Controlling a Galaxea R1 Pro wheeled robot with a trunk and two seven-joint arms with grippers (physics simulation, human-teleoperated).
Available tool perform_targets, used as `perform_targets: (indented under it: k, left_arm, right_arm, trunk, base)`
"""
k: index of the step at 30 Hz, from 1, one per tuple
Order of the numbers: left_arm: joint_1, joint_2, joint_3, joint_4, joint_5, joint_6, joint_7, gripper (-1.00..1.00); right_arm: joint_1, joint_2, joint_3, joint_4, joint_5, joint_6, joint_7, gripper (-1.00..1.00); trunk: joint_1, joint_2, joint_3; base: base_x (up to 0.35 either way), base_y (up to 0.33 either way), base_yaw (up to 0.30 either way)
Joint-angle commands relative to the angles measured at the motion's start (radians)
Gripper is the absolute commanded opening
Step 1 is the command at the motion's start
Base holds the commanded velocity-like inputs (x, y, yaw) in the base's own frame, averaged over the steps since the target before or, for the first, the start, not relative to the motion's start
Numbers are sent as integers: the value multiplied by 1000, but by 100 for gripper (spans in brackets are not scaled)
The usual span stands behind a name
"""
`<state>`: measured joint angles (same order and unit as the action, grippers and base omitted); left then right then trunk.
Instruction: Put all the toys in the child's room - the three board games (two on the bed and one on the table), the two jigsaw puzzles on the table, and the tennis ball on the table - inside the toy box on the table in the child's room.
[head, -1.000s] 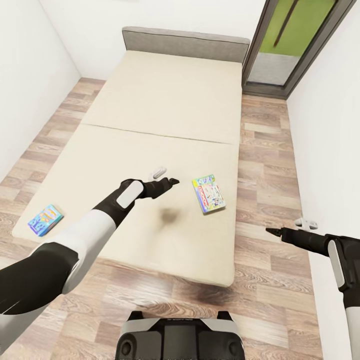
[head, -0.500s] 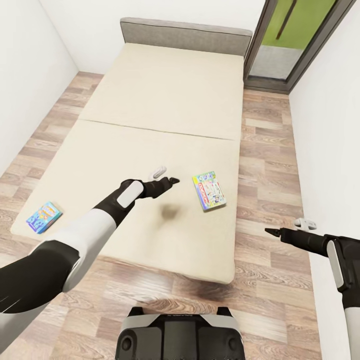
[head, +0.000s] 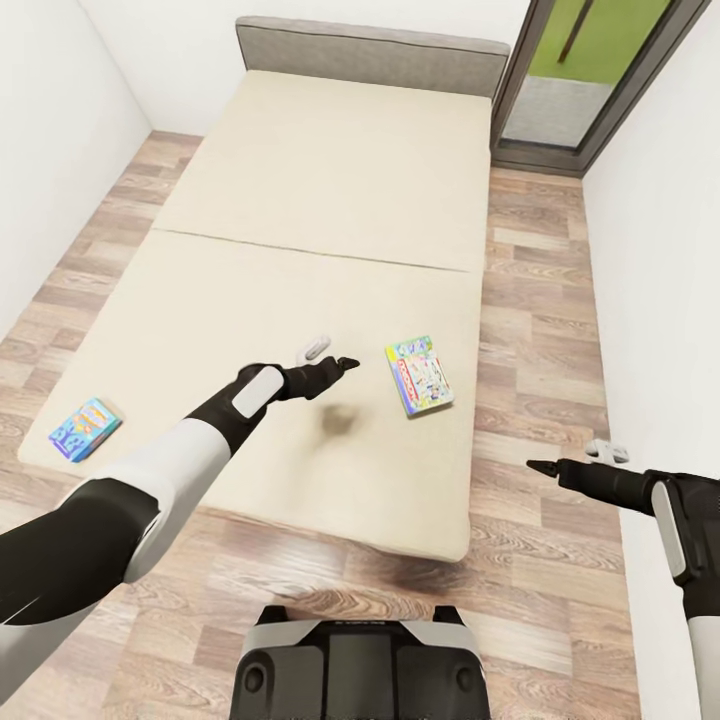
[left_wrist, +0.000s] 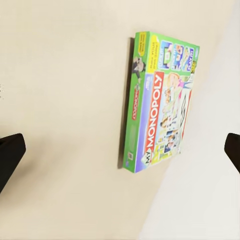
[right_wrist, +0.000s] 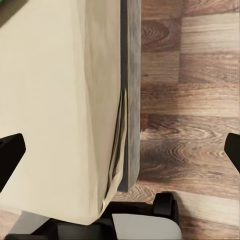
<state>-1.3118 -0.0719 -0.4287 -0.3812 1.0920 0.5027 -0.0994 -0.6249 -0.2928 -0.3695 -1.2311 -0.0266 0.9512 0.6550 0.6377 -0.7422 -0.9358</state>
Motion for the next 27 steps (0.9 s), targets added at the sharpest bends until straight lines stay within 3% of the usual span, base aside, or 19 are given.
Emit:
perform_targets:
  k: [1,27]
  left_arm:
    - [-1,1,-3,4,1,0,-9,100]
    - [-31,3,-1,18,2,-1,-33,100]
  right_arm:
    - [0,1,0,-1,-3,16,2,100]
    - [1,2,3,-3,-2,51,3,100]
  trunk:
    - [0,-1,-2]
    - [0,-1,-45]
  base:
    - [0,0,0]
    - [0,0,0]
